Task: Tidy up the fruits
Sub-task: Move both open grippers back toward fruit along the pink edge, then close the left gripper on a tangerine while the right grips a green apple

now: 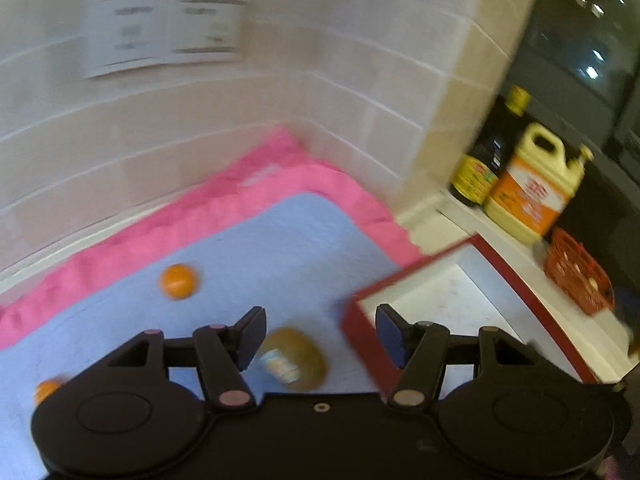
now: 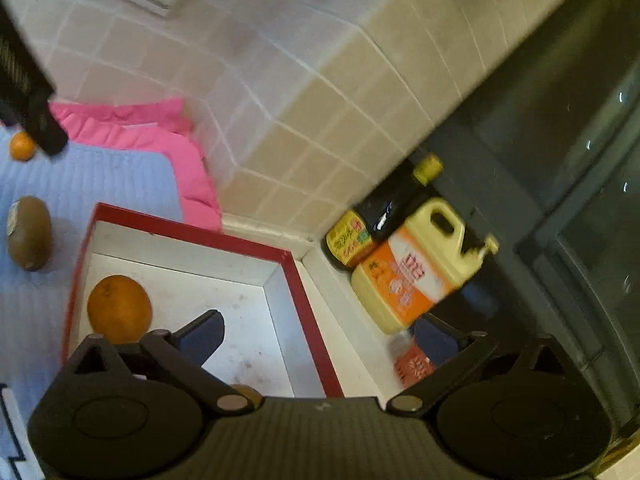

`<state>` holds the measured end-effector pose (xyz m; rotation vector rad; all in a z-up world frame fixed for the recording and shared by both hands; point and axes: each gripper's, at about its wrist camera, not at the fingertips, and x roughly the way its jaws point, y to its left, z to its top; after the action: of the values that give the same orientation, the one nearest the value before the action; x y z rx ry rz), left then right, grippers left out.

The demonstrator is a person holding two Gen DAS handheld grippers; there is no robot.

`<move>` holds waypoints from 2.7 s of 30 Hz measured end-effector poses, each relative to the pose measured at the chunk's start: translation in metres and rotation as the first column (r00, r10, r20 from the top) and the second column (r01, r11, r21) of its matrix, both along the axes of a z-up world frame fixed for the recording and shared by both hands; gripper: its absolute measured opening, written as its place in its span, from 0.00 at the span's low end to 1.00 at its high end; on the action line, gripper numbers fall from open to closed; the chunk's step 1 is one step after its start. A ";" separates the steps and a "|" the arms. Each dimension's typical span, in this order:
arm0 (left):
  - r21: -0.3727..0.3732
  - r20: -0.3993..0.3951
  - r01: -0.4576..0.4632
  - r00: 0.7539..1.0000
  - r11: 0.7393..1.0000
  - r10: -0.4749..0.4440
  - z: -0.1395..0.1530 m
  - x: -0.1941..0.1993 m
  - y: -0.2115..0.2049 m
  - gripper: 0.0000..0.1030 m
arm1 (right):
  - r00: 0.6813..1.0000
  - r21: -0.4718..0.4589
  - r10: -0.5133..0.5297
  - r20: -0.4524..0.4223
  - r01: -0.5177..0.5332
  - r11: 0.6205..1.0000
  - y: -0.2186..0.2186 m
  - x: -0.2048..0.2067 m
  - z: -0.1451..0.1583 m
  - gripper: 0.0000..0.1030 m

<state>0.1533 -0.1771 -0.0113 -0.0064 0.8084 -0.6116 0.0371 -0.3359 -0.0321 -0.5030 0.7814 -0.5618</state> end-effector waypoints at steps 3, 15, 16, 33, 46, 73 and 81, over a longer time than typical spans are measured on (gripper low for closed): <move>-0.021 0.000 -0.067 0.998 0.998 0.067 0.002 -0.011 0.041 0.70 | 0.999 0.127 0.035 -0.019 -0.032 0.991 0.008 0.003 0.002 0.97; 0.001 0.072 -0.410 0.910 0.912 0.409 0.020 -0.056 0.223 0.71 | 0.956 0.376 0.215 0.202 -0.278 0.884 0.092 0.021 0.064 0.99; 0.010 0.083 -0.446 0.892 0.895 0.444 0.021 -0.059 0.239 0.71 | 0.951 0.395 0.234 0.202 -0.298 0.869 0.100 0.025 0.066 0.99; -0.006 -0.027 -0.711 0.703 0.704 0.710 0.013 -0.032 0.448 0.71 | 0.775 0.605 0.581 0.250 -0.593 0.531 0.293 0.093 0.055 0.94; 0.250 -0.083 -0.687 0.687 0.682 0.722 -0.098 0.089 0.472 0.57 | 0.796 0.779 0.578 0.180 -0.474 0.410 0.342 0.174 -0.022 0.88; 0.253 -0.074 -0.722 0.649 0.644 0.757 -0.110 0.094 0.469 0.37 | 0.739 0.819 0.660 0.131 -0.456 0.348 0.392 0.202 -0.080 0.51; 0.206 -0.015 -0.731 0.662 0.650 0.749 -0.073 0.051 0.454 0.37 | 0.773 0.825 0.608 0.180 -0.455 0.335 0.357 0.184 -0.052 0.51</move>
<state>0.2043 0.2768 -0.0838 -0.1979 0.8710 0.2627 0.2211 0.0211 -0.0837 0.1453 0.8796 0.5412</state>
